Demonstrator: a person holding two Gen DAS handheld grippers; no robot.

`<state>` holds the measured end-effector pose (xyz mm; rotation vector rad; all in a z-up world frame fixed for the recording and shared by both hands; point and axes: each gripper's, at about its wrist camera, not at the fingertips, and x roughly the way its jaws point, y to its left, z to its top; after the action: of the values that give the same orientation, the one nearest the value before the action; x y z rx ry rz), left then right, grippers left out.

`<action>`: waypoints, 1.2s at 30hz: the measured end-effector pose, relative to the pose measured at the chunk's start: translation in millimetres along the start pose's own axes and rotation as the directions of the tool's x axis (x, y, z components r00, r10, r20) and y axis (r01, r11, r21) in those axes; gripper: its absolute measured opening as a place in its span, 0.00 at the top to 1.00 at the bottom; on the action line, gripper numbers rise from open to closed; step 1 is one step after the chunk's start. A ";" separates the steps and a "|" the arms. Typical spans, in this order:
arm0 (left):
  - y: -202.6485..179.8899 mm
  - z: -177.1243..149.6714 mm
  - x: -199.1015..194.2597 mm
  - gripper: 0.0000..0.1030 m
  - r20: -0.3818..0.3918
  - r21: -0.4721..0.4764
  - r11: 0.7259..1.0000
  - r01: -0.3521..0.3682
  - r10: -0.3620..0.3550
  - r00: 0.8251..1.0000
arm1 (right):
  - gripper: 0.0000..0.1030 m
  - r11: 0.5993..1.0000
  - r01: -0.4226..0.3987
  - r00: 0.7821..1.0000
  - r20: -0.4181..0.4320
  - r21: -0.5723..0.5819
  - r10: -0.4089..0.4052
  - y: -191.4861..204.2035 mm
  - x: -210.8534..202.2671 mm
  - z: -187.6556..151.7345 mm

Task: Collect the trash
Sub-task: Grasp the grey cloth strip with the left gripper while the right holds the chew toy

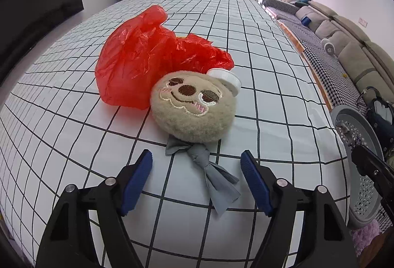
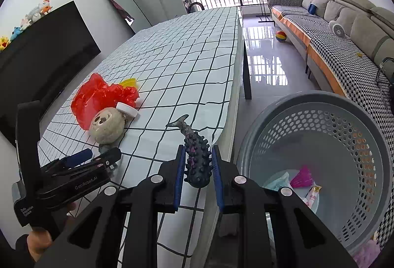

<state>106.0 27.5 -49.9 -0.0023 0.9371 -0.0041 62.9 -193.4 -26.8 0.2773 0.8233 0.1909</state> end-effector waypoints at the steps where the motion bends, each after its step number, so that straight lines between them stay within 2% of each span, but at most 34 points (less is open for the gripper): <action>1: -0.5 -0.1 0.9 0.39 -0.002 0.001 1.000 -0.005 0.005 1.000 | 0.80 1.000 -0.005 1.000 0.001 0.004 0.005 -1.8 -0.7 -0.2; 3: 0.7 -0.3 2.2 0.45 -0.005 -0.007 1.000 -0.007 0.007 1.000 | 0.80 1.000 -0.010 1.000 0.002 0.008 0.010 -1.3 1.2 -0.1; 5: 2.3 -1.1 0.0 0.57 0.002 -0.007 1.000 -0.005 0.005 1.000 | 0.80 1.000 -0.014 1.000 0.002 0.012 0.014 -3.4 1.5 -0.2; 7: 1.4 -1.9 -1.1 0.84 0.002 0.013 1.000 0.002 -0.002 1.000 | 0.80 1.000 -0.015 1.000 -0.001 0.019 0.015 -5.1 3.0 -0.9; 13: 8.2 -9.2 -13.8 0.85 0.002 0.025 0.999 0.037 -0.037 0.999 | 0.80 1.000 -0.010 1.000 0.000 0.016 0.010 -0.6 0.4 -3.9; 25: 31.7 -25.5 -65.4 0.85 0.092 0.042 0.998 0.050 -0.054 0.994 | 0.80 1.000 0.005 1.000 0.014 -0.019 -0.005 19.7 -17.6 -12.1; 30: 13.8 -26.4 -79.5 0.85 0.124 0.079 0.992 0.096 -0.106 0.987 | 0.80 0.999 0.024 0.999 0.025 -0.023 -0.024 19.2 -32.9 -20.0; 36: -33.2 -24.1 -84.7 0.85 0.123 0.169 0.970 0.177 -0.199 0.972 | 0.80 0.997 0.075 0.996 0.045 0.014 -0.076 -4.6 -55.1 -27.3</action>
<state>36.3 -5.3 4.2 0.0535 0.7920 -0.2514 6.2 -208.2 -7.7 0.2604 0.7889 0.1088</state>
